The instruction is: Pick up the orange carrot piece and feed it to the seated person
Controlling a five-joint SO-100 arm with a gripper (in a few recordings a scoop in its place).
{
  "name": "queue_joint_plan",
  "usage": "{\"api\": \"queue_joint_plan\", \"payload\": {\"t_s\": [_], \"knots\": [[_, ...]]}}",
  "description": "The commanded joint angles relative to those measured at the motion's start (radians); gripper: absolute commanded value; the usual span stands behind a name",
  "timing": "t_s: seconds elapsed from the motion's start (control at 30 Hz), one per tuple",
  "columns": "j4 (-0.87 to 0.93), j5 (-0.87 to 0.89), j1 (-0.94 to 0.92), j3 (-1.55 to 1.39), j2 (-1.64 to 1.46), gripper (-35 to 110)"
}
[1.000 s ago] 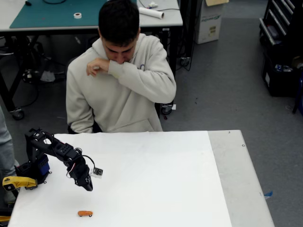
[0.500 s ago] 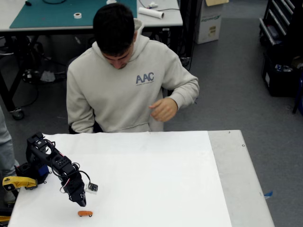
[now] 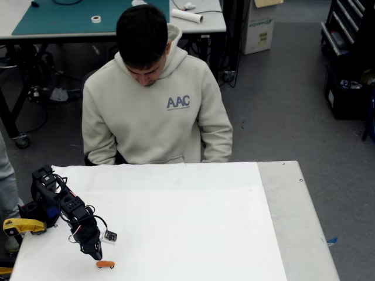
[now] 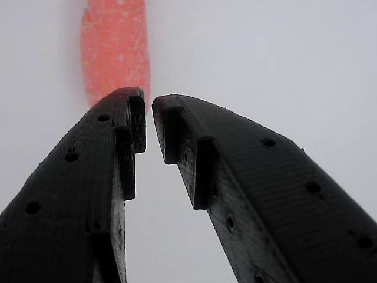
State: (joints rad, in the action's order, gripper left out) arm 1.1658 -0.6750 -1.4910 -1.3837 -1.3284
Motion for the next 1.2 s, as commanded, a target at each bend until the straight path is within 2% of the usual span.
{"api": "queue_joint_plan", "payload": {"t_s": [0.0,0.27,0.73,0.93,1.17], "knots": [[0.009,-0.006,-0.012,0.058,-0.040,8],[0.017,-0.002,0.018,0.046,-0.040,25],[0.009,-0.008,0.031,-0.035,-0.037,26],[0.003,-0.008,0.020,-0.005,0.089,26],[-0.117,-0.008,0.017,0.009,0.160,26]]}}
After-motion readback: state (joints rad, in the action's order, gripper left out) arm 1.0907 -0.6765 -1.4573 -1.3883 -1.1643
